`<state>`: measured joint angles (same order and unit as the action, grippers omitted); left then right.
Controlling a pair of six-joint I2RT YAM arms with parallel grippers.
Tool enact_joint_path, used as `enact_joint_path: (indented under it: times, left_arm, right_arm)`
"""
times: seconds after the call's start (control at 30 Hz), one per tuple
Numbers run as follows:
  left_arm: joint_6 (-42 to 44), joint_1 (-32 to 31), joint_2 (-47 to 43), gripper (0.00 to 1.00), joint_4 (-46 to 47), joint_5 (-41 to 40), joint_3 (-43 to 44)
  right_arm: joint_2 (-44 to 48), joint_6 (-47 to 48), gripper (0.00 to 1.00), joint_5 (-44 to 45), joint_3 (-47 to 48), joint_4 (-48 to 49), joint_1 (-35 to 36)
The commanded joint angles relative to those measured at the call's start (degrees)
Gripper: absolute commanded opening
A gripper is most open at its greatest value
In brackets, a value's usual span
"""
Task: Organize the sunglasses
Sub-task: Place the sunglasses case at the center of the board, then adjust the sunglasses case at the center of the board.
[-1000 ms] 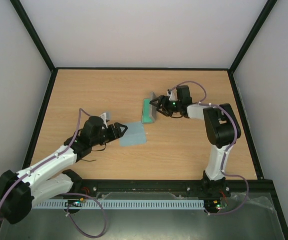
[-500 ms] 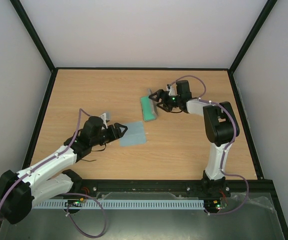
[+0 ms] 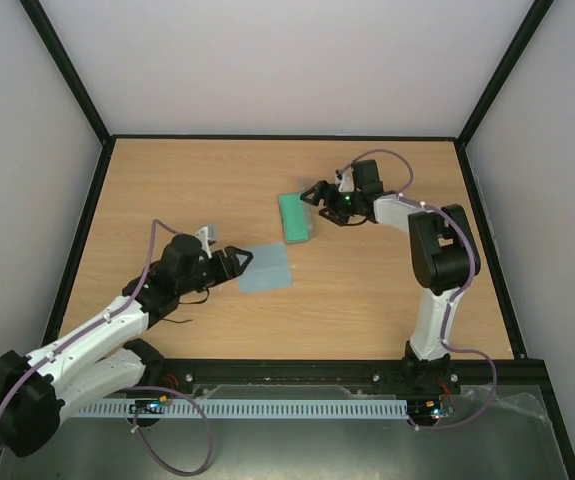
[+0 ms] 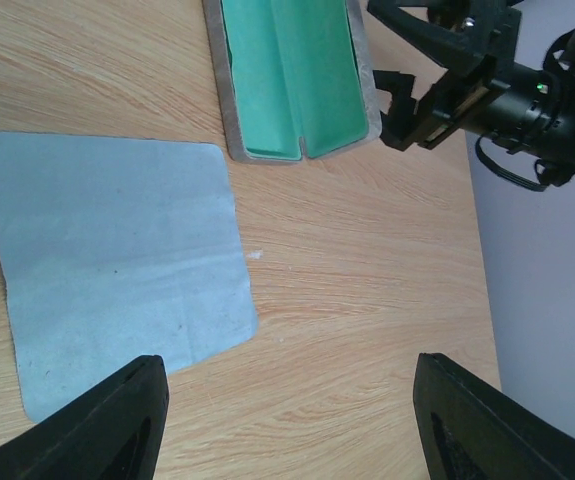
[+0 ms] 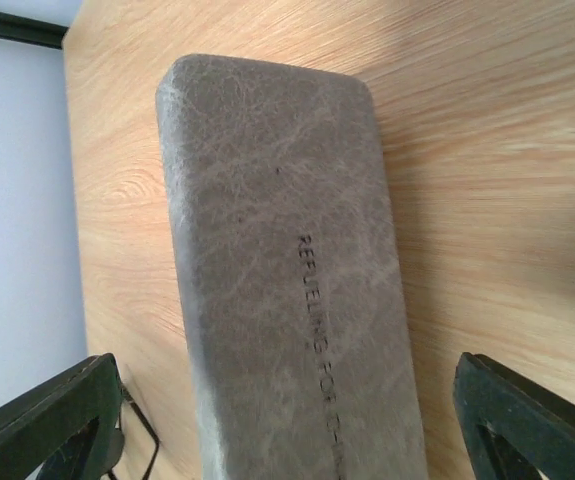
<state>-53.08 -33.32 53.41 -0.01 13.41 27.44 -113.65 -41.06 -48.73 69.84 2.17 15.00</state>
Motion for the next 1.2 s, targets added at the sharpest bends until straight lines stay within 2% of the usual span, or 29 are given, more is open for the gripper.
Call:
enact_joint_path:
  times: [0.0, 0.13, 0.2, 0.27, 0.4, 0.43, 0.47, 0.6, 0.7, 0.8, 0.97, 1.17]
  left_arm:
    - [-0.5, 0.4, -2.0, 0.7, -2.1, -0.4, -0.9]
    - [-0.6, 0.4, -3.0, 0.7, -2.9, -0.8, -1.0]
    - [-0.6, 0.4, -3.3, 0.7, -3.0, -1.0, -1.2]
    - [-0.6, 0.5, -3.3, 0.7, -3.1, -1.0, -1.3]
    - [-0.6, 0.5, -2.9, 0.7, -2.4, -0.8, -1.7]
    - [-0.5, 0.5, -2.8, 0.7, -2.3, -0.8, -1.7]
    - [-0.5, 0.5, -2.6, 0.7, -2.2, -0.8, -1.7]
    - [-0.7, 0.5, -2.6, 0.7, -2.1, -0.7, -1.6]
    - [-0.7, 0.4, -3.4, 0.7, -2.8, -1.0, -1.5]
    - [-0.7, 0.5, -4.2, 0.7, -3.5, -1.4, -1.5]
    - [-0.5, 0.6, -4.6, 0.7, -4.2, -1.4, -1.4]
    - [-0.1, 0.9, -4.6, 0.7, -4.5, -1.3, -1.0]
  right_arm:
    - [10.0, 3.8, 0.92, 8.9, -2.2, -6.6, -0.2]
    - [20.0, 3.5, 0.91, 19.4, -10.5, -10.5, -0.2]
    - [24.9, 1.5, 0.85, 23.2, -16.3, -10.2, -0.2]
    - [29.1, -0.7, 0.73, 23.6, -22.7, -8.1, 0.0]
    - [33.9, -3.6, 0.32, 23.2, -31.9, -3.2, 2.4]
    - [34.0, -4.6, 0.25, 23.0, -33.0, -2.0, 3.4]
    - [34.0, -5.7, 0.23, 22.5, -34.1, -0.1, 4.6]
    - [30.7, -11.1, 0.22, 20.5, -35.1, 7.7, 10.3]
    - [27.6, -15.5, 0.21, 23.3, -34.3, 12.2, 14.3]
    - [24.9, -19.5, 0.13, 27.1, -34.0, 15.8, 16.8]
    - [20.1, -24.1, 0.04, 31.5, -33.6, 20.0, 17.9]
    - [16.0, -28.1, 0.03, 34.1, -33.2, 25.5, 17.9]
